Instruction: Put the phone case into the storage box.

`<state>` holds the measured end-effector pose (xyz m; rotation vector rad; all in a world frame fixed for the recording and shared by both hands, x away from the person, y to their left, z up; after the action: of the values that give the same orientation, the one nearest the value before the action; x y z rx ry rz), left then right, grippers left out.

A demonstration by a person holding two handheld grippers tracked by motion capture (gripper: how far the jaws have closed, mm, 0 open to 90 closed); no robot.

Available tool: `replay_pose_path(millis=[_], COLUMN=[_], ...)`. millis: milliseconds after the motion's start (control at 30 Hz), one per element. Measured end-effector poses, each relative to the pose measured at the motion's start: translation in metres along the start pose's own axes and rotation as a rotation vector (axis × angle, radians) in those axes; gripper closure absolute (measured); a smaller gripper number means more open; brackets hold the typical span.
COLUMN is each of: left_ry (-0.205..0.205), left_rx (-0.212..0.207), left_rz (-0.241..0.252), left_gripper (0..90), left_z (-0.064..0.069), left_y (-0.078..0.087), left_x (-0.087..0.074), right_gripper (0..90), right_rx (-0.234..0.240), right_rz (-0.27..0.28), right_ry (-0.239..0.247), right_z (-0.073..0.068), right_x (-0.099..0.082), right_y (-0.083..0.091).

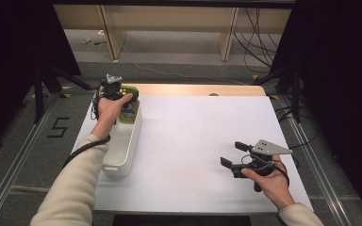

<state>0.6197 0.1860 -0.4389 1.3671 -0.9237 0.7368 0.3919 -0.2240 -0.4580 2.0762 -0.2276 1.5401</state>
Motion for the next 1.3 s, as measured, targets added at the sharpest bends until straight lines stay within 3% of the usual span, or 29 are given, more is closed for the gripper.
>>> replay_pose_path(millis=[1000, 1300], left_ry=[0.016, -0.002], left_rx=[-0.006, 0.002], left_rz=[-0.018, -0.042], left_gripper=[15.8, 11.3], left_z=[0.0009, -0.0009], left_y=[-0.0043, -0.0073], left_x=[-0.0022, -0.0057], right_gripper=[12.6, 12.6], right_rx=[0.002, 0.004], right_rz=[-0.001, -0.003], right_ry=[0.001, 0.001], right_z=[-0.0001, -0.0001], right_x=[0.0, -0.0004], right_y=[0.0001, -0.0003])
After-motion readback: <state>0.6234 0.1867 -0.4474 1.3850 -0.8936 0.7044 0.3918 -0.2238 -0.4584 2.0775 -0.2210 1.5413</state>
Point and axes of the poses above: each handheld gripper's, and its own axes: y roughly backward along the jaws, x roughly out of its top, z roughly to its right, the point moved 6 cm from there along -y, roughly forward along the jaws, and after that the axes turned 12 degrees about x, right-handed, at the moved point
